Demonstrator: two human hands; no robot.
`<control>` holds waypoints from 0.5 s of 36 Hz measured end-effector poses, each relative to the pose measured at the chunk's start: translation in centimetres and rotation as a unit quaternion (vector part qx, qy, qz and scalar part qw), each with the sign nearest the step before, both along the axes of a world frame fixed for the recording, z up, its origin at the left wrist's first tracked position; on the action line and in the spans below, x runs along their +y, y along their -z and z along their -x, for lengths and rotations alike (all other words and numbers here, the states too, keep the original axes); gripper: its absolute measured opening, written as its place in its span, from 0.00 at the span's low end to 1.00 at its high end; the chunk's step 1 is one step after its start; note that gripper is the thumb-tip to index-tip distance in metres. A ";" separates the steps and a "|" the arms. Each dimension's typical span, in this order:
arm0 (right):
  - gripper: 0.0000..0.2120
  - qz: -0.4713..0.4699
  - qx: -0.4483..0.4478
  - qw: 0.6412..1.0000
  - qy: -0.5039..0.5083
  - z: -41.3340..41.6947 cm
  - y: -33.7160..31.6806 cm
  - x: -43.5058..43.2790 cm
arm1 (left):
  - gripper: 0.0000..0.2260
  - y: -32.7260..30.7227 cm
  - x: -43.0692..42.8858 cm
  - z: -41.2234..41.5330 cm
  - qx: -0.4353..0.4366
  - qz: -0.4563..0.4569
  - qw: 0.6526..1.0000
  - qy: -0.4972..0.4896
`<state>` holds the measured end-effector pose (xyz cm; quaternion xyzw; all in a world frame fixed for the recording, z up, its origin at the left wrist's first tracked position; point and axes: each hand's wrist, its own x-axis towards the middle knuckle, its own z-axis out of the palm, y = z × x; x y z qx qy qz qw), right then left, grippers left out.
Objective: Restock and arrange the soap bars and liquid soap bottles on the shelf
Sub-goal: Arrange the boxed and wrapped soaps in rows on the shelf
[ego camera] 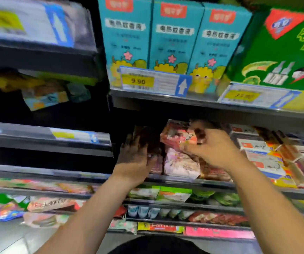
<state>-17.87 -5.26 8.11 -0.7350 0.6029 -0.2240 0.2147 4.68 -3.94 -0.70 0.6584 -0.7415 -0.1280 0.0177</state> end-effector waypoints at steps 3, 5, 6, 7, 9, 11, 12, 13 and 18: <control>0.18 -0.045 0.063 0.995 0.063 -1.3 1.0 -2.1 | 0.39 1.1 -1.3 -0.7 -0.030 0.030 0.998 0.045; 0.23 -0.056 0.044 0.994 0.084 -2.0 1.6 -3.9 | 0.38 1.2 -2.3 -0.9 0.004 0.052 0.997 0.058; 0.21 -0.089 0.037 0.993 0.068 -2.4 1.9 -4.4 | 0.39 1.2 -2.6 -0.9 0.015 0.049 0.997 0.061; 0.15 -0.118 0.043 0.991 0.043 -2.9 2.1 -5.0 | 0.40 1.2 -2.8 -0.8 0.015 0.042 0.997 0.066; 0.03 -0.095 0.021 0.995 0.028 -3.7 2.5 -5.8 | 0.40 1.6 -3.0 -0.5 0.011 0.027 0.997 0.065; 0.09 -0.081 0.002 0.995 0.063 -4.8 2.3 -6.3 | 0.40 1.5 -2.8 -0.4 0.010 0.025 0.998 0.053; 0.14 -0.095 0.000 0.993 0.069 -5.6 2.0 -6.4 | 0.39 1.3 -2.7 -0.4 0.017 0.021 0.998 0.053; 0.21 -0.106 -0.008 0.992 0.060 -6.4 1.8 -6.7 | 0.39 0.9 -2.6 -0.5 0.028 0.012 0.998 0.057; 0.09 -0.163 -0.091 0.982 -0.027 -10.0 0.4 -7.4 | 0.38 -0.5 -2.4 -1.2 0.046 -0.019 0.996 0.076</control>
